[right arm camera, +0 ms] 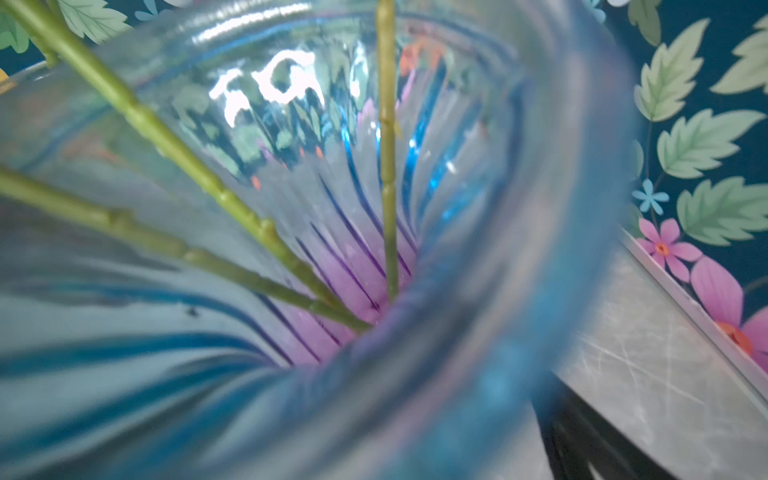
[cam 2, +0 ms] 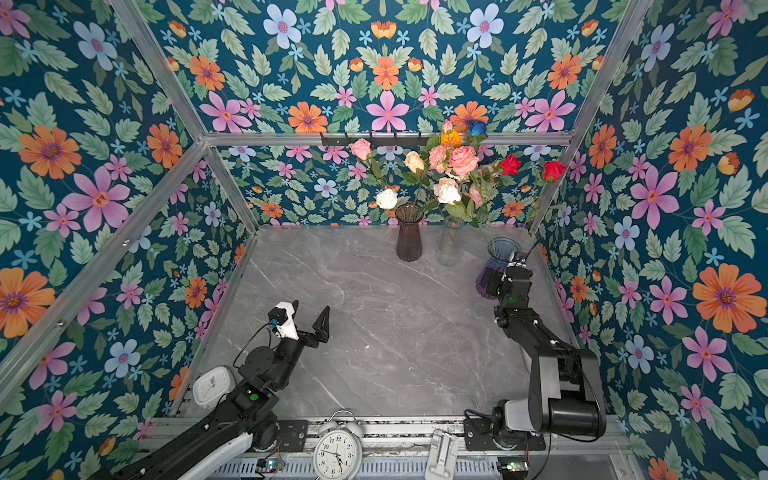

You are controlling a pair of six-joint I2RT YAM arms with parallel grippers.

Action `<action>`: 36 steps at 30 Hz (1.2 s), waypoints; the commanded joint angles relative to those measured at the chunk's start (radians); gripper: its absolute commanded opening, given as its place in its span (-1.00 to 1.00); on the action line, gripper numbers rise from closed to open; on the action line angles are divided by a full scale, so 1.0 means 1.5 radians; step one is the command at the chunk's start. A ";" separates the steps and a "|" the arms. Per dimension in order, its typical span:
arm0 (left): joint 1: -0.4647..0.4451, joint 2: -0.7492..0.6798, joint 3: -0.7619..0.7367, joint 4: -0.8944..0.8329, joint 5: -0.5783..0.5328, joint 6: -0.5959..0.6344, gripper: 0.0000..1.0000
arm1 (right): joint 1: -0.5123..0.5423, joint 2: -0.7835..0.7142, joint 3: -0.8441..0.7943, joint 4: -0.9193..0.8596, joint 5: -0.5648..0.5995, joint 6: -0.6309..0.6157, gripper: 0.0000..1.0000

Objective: Arrange the flowers into the vase

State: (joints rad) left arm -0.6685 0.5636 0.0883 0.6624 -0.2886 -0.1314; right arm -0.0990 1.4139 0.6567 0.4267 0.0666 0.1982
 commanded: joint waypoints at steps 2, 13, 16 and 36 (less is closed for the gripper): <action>0.000 -0.015 0.002 -0.016 0.001 -0.007 0.94 | -0.010 0.034 0.013 0.044 0.000 -0.014 0.96; 0.000 -0.042 0.014 -0.065 -0.005 -0.004 0.95 | -0.047 0.099 0.043 0.081 -0.008 -0.010 0.91; 0.000 -0.047 0.019 -0.076 -0.004 -0.004 0.95 | -0.055 0.117 0.055 0.087 -0.014 -0.010 0.91; 0.000 -0.042 0.025 -0.088 -0.006 -0.011 0.95 | -0.049 0.064 0.017 0.095 -0.015 0.005 0.98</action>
State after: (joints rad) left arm -0.6685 0.4934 0.1219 0.4999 -0.2920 -0.1356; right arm -0.1787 1.5646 0.7147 0.5835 0.0051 0.1856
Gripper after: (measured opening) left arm 0.975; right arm 0.990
